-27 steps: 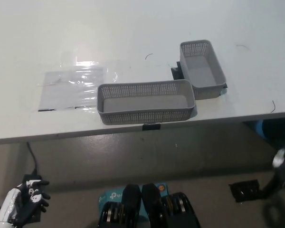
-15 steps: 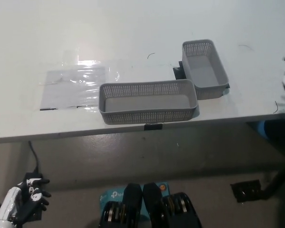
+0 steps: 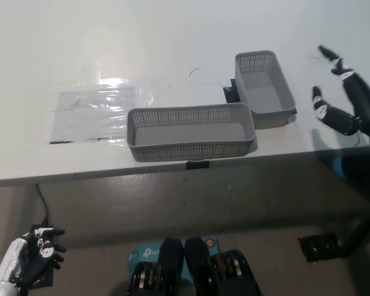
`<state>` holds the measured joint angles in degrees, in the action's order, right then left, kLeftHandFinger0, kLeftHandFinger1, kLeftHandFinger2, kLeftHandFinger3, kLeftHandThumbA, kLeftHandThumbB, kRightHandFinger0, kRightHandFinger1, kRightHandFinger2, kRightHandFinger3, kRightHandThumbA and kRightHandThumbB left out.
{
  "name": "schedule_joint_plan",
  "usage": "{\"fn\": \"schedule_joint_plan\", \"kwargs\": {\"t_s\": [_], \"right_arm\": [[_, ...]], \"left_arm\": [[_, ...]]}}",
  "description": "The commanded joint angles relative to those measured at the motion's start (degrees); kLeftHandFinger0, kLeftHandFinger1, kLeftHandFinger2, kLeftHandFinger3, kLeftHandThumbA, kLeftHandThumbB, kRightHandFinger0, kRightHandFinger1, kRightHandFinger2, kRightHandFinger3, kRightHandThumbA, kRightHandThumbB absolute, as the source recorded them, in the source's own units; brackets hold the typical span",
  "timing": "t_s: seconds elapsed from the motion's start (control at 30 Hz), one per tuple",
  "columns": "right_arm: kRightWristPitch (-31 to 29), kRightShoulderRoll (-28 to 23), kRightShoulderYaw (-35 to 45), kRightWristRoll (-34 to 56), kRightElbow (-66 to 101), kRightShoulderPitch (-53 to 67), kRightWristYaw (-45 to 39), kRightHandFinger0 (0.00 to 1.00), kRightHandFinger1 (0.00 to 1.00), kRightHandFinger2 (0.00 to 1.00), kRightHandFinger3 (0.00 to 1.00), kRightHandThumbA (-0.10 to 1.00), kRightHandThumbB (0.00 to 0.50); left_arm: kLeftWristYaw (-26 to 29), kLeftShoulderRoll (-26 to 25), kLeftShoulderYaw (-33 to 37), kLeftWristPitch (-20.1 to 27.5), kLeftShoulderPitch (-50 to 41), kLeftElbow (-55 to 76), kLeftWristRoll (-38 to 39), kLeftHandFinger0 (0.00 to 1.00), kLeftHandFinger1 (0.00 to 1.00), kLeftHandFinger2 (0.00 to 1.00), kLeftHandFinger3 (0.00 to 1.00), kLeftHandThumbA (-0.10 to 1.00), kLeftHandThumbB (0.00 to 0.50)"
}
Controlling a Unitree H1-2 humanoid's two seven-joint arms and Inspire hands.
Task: The robot uses its right hand to pick up the grey box kept on the middle on the desk and place it on top of another box next to it in a right angle
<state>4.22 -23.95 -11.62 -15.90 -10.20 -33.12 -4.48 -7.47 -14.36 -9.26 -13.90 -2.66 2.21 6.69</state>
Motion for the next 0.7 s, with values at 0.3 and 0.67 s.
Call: {"fn": "schedule_joint_plan", "kwargs": {"t_s": [0.3,0.67], "right_arm": [[-0.52,-4.71,-9.98,-11.15,-2.83,-8.87,-8.13,1.00,1.00,1.00,1.00,0.28,0.394],[-1.65,-4.09,-11.82,-14.05,-0.51,-11.78,-10.90,1.00,1.00,1.00,1.00,0.31,0.365]], "left_arm": [[-1.53,-1.82,-0.43,0.19,0.16,1.82,1.06,0.35,0.34,0.38,0.52,0.16,0.252],[-2.01,-1.93,-0.37,-0.36,0.53,2.59,1.37,0.35,0.34,0.37,0.52,0.14,0.243]]}}
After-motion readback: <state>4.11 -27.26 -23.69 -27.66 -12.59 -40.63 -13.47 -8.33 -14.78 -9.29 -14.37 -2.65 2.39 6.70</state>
